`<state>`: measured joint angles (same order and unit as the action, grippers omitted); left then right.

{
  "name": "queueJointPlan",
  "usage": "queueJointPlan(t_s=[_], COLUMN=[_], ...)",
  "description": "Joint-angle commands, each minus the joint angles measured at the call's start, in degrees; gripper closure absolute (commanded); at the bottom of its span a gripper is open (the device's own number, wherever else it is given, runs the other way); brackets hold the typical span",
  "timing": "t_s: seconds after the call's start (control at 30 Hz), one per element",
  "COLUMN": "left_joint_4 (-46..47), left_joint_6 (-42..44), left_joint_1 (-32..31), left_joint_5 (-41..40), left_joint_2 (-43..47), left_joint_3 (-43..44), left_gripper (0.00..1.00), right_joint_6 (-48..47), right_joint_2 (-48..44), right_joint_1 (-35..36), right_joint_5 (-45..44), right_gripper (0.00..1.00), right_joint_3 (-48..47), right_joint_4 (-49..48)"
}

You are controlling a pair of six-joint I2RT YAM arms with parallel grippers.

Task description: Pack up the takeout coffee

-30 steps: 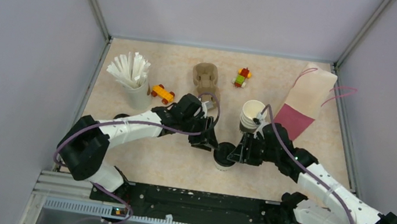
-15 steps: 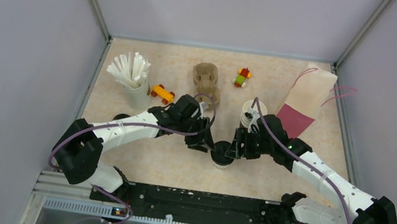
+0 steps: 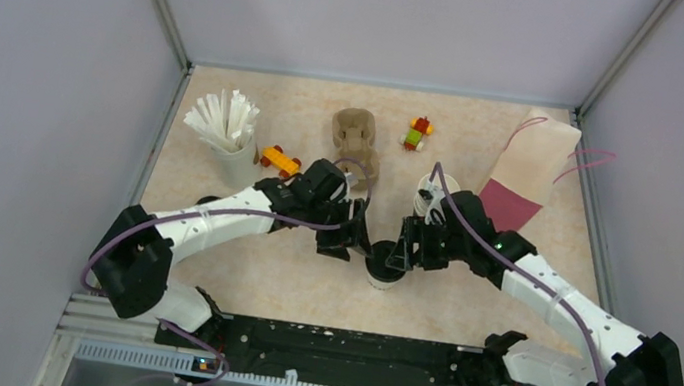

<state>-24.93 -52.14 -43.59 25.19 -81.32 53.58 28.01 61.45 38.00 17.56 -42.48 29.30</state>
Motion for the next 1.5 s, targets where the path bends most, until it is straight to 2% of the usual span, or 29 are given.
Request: queueJointPlan(t_s=[0.0, 0.17, 0.53, 0.8, 1.07, 1.47], left_joint_4=[-3.4, -4.1, -1.6, -0.3, 0.8, 1.8], left_joint_6=[5.1, 10.2, 21.2, 22.3, 21.5, 18.6], left_joint_1=[0.4, 1.3, 1.8, 1.8, 1.8, 1.8], left_joint_5=[-2.8, -3.4, -0.4, 0.0, -0.3, 1.1], left_joint_2=[-1.3, -2.3, -9.0, -10.5, -10.6, -9.0], left_joint_3=[6.6, 10.0, 13.6, 12.6, 9.9, 7.6], left_gripper=[0.31, 0.24, 0.24, 0.29, 0.35, 0.38], right_joint_6=[0.3, 4.4, 18.1, 21.3, 22.8, 24.7], right_joint_2=[0.1, -0.9, -6.9, -7.7, -7.5, -6.1], right_joint_1=[-0.5, -0.5, -0.5, -0.4, -0.4, -0.4], right_joint_5=[-1.8, -3.0, 0.3, 2.5, 5.5, 6.3], right_gripper=[0.36, 0.36, 0.40, 0.41, 0.46, 0.49], right_joint_3=[-4.6, -6.4, -2.8, -0.2, 3.1, 6.1], right_joint_4=[2.4, 5.7, 6.5, 7.3, 0.1, -3.7])
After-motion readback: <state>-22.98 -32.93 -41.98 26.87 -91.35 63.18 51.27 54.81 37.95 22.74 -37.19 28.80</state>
